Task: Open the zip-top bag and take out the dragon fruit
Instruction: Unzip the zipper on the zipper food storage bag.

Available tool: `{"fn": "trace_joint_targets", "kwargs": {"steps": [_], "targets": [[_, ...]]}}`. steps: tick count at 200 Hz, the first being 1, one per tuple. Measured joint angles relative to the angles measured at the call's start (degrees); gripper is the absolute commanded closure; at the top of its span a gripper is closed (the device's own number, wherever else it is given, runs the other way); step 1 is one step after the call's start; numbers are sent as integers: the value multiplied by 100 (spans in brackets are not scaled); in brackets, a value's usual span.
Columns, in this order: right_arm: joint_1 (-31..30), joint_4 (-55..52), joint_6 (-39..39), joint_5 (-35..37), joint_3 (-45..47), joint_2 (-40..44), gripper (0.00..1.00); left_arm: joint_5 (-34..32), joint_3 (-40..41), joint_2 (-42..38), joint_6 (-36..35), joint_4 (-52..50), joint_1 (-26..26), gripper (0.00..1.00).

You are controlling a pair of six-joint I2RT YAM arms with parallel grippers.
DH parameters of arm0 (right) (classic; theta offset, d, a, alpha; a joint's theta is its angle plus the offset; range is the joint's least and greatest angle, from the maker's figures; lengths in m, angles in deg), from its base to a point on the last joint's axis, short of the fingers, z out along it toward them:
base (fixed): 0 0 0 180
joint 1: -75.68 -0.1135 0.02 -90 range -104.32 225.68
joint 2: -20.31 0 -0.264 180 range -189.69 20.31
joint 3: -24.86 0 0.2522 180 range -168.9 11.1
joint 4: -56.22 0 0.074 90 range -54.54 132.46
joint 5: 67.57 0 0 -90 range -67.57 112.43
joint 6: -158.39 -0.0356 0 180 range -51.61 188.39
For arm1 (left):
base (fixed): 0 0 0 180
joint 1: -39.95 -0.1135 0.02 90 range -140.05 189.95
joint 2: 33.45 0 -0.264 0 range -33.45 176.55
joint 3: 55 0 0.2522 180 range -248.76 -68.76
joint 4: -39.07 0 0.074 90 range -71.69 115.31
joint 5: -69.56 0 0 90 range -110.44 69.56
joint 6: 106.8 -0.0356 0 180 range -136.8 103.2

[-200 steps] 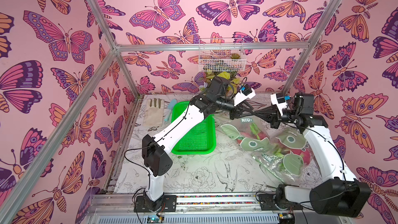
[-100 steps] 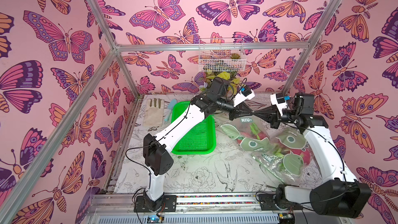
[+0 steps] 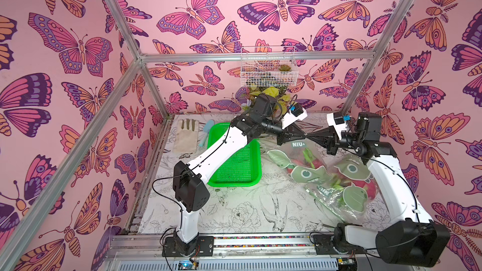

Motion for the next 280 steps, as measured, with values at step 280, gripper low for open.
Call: {"fn": "trace_joint_targets", "kwargs": {"steps": [280], "targets": [[39,83,-98,-26,90,35,88,208,595,-103,-149,243,-120,100]]}}
